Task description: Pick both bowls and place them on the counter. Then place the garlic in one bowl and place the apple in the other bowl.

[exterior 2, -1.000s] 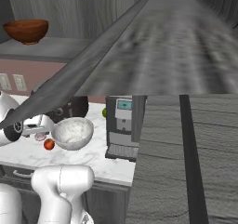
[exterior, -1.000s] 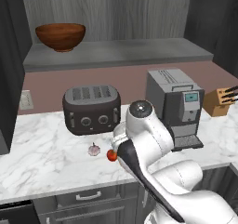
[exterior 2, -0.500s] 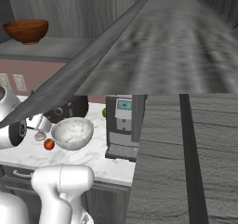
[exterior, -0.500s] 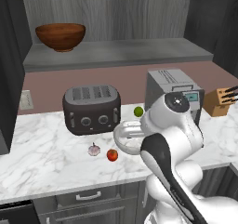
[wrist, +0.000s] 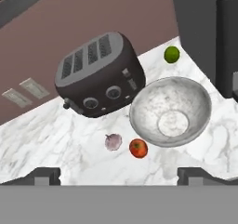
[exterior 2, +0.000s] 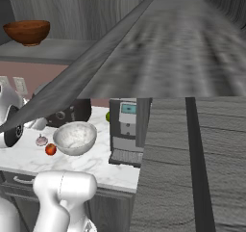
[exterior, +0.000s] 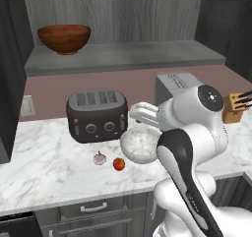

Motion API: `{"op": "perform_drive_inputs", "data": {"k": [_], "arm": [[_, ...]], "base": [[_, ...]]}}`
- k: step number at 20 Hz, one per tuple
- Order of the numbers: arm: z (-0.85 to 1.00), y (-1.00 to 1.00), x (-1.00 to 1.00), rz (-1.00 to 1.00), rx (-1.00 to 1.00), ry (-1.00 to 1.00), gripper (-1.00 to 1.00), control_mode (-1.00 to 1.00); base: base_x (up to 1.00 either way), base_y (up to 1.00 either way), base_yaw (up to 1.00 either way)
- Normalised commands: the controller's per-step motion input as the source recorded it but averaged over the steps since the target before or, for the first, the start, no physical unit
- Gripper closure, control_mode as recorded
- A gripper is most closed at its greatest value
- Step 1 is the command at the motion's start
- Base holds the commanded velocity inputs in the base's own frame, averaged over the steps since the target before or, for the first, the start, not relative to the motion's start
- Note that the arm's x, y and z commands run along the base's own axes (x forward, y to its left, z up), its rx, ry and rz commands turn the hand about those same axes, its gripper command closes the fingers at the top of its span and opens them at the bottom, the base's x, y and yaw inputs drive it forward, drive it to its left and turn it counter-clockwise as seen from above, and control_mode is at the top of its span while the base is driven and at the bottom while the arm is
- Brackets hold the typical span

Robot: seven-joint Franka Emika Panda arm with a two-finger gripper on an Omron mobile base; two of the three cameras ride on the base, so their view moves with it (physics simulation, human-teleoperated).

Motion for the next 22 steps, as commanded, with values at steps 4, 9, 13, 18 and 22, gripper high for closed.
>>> {"op": "perform_drive_inputs", "data": {"k": [4,9,13,18,22], "arm": [[0.65,0.12,0.04,-0.24,0.22,-0.02,-1.0,-1.0],[0.57,0.23,0.1,-0.25,0.16,-0.01,-1.0,-1.0],[0.56,0.15,0.24,-0.13,0.15,-0.01,-1.0,-1.0],[0.56,0.05,0.37,-0.02,0.19,-0.01,-1.0,-1.0],[0.43,0.12,0.45,0.0,0.22,0.0,-1.0,-1.0]], "base": [[0.0,0.0,0.0],[0.0,0.0,0.0],[0.0,0.0,0.0],[0.0,0.0,0.0],[0.0,0.0,0.0]]}}
